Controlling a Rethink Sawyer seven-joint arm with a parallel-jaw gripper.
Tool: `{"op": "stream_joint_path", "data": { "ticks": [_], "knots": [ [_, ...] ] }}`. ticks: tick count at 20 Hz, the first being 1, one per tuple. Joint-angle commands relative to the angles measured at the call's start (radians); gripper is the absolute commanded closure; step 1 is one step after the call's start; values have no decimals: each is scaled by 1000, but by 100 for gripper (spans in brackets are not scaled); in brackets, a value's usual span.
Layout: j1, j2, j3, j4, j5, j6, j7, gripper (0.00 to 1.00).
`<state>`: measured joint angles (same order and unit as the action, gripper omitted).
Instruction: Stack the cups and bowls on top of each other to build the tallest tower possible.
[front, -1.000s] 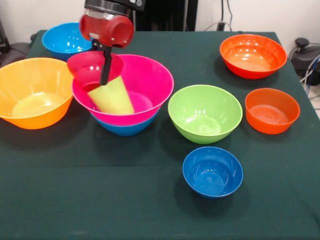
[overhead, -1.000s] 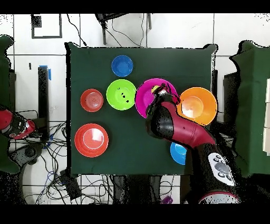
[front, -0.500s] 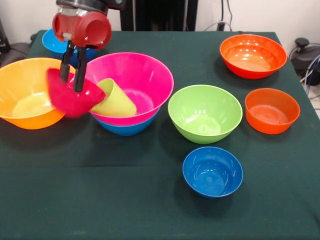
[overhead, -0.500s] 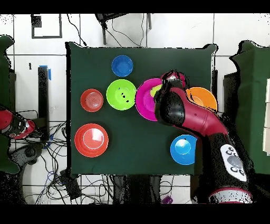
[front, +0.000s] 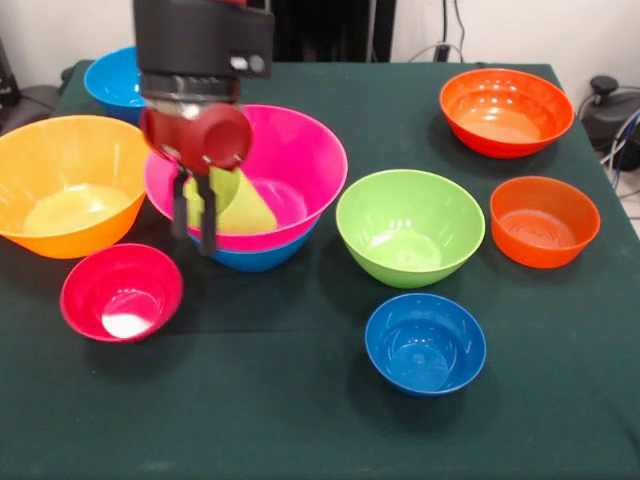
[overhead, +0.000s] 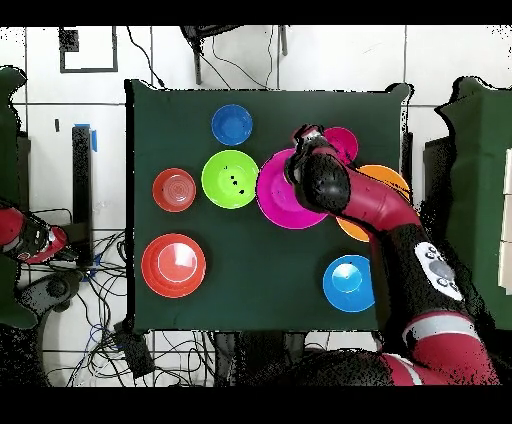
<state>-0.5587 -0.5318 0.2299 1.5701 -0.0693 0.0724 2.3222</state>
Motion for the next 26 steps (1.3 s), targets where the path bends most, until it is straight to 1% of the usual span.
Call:
{"op": "stream_joint_path", "data": {
  "ticks": [1, 7, 9, 13, 20, 23, 26],
  "knots": [
    [7, 83, 168, -29, -63, 135, -89, 0],
    [-2, 73, 176, -29, -69, 181, -110, 0],
    [12, 72, 150, -46, -69, 221, -121, 0],
    [10, 58, 141, -45, -79, 220, -118, 0],
    [31, -29, 89, -36, -95, 248, -105, 0],
    [48, -88, 69, -25, -96, 291, -94, 0],
    [77, -142, 28, -41, -99, 370, -89, 0]
  ]
}}
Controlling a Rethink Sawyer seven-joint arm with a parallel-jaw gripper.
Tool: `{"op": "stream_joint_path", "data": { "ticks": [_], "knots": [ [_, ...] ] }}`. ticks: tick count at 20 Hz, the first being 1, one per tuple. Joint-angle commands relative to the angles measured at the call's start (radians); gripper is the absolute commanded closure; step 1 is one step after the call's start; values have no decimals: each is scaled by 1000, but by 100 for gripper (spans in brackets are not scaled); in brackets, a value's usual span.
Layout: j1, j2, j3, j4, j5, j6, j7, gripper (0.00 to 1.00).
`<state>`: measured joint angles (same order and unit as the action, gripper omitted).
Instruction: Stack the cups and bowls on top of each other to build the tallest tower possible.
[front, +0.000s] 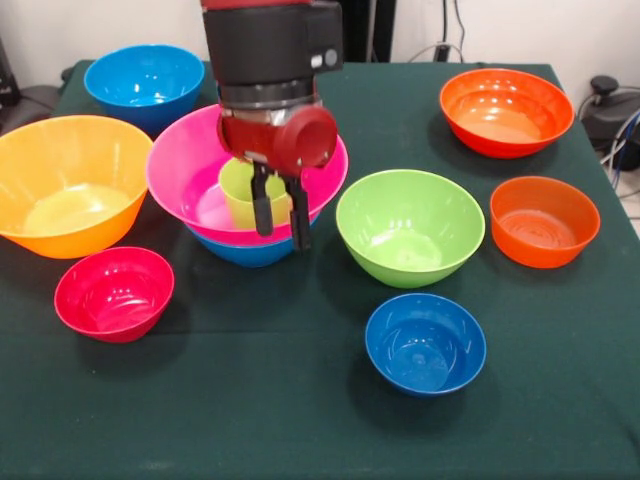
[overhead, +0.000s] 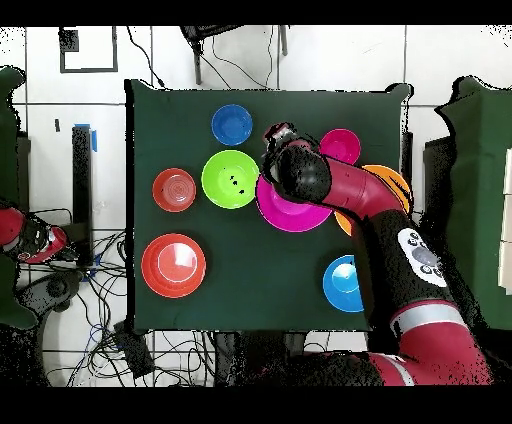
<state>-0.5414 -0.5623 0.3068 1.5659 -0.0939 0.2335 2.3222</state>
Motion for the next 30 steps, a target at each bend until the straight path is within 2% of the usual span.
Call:
{"op": "stream_joint_path", "data": {
  "ticks": [1, 4, 11, 15, 19, 22, 25, 27, 30],
  "knots": [
    [72, -125, -65, -53, -75, 244, -88, 0],
    [95, -149, -87, -82, -77, 296, -81, 0],
    [116, -121, -110, -136, -91, 314, -68, 0],
    [61, -65, -59, -200, -77, 357, -139, 0],
    [20, -96, -51, -236, -87, 546, -237, 0],
    [14, -97, -60, -313, -105, 684, -268, 0],
    [-3, -106, -40, -341, -109, 753, -284, 0],
    [-15, -145, -27, -328, -102, 796, -284, 0],
    [-2, -189, -33, -334, -104, 853, -247, 0]
  ]
}}
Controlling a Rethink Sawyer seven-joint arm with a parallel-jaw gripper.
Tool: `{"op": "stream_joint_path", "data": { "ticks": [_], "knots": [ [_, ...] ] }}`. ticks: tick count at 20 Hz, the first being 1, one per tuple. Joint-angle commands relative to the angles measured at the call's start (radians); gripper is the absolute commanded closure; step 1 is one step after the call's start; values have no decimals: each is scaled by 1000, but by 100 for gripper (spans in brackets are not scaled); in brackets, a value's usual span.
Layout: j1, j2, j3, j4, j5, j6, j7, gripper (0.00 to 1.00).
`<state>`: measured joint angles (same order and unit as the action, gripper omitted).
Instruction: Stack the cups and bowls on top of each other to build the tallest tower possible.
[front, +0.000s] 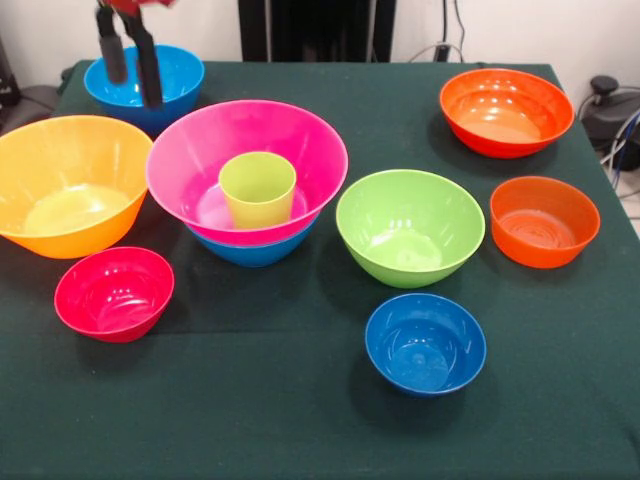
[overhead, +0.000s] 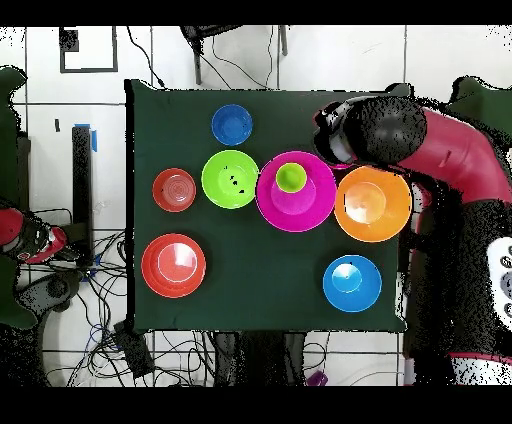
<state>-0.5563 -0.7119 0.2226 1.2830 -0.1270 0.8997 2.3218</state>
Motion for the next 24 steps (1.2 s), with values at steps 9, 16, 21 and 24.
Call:
{"op": "stream_joint_path", "data": {
  "ticks": [9, 16, 21, 24],
  "knots": [
    [28, -84, 56, -18, -74, 208, -224, 0],
    [22, -72, 63, 64, -100, 152, -261, 0],
    [8, 39, 93, -13, -159, 185, -367, 0],
    [-13, 79, 103, -53, -187, 194, -415, 0]
  ]
}}
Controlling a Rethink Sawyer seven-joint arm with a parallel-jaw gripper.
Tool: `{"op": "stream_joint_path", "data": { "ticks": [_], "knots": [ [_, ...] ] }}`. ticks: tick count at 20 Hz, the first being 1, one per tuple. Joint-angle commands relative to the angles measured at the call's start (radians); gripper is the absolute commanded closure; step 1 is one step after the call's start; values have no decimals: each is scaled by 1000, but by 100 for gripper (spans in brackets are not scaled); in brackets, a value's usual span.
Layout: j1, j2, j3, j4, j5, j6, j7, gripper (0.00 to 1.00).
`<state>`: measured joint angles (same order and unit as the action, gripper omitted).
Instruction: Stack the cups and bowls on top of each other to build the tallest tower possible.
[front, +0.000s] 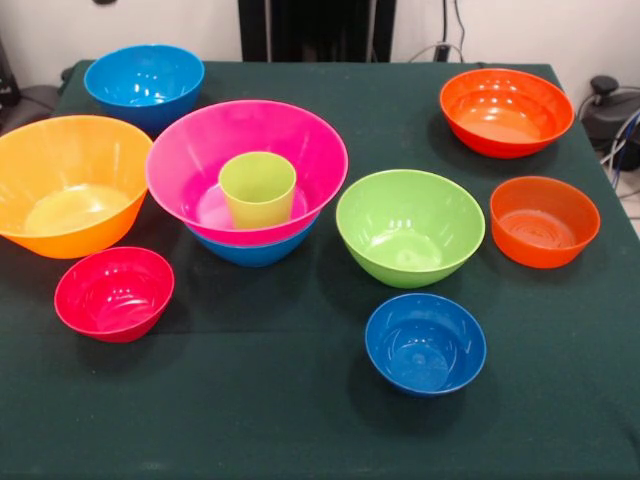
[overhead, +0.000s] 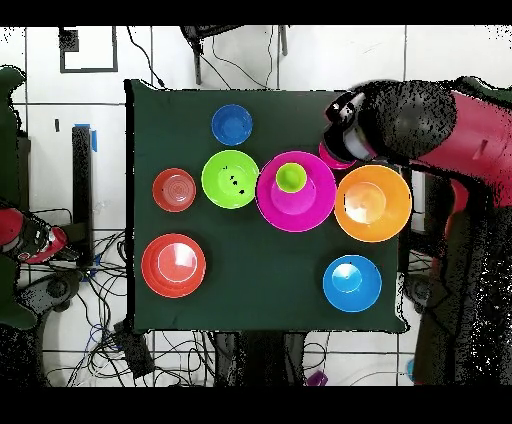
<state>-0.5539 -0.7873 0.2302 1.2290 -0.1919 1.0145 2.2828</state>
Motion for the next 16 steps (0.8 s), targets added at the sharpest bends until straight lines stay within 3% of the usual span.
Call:
{"op": "stream_joint_path", "data": {
  "ticks": [1, 4, 6, 16],
  "knots": [
    [-18, 165, 91, -9, -127, 98, -375, 0],
    [-36, 199, 82, 9, -164, 104, -415, 0],
    [-52, 211, 83, 35, -180, 56, -438, 0],
    [-120, 243, 144, 89, -184, -72, -523, 0]
  ]
}}
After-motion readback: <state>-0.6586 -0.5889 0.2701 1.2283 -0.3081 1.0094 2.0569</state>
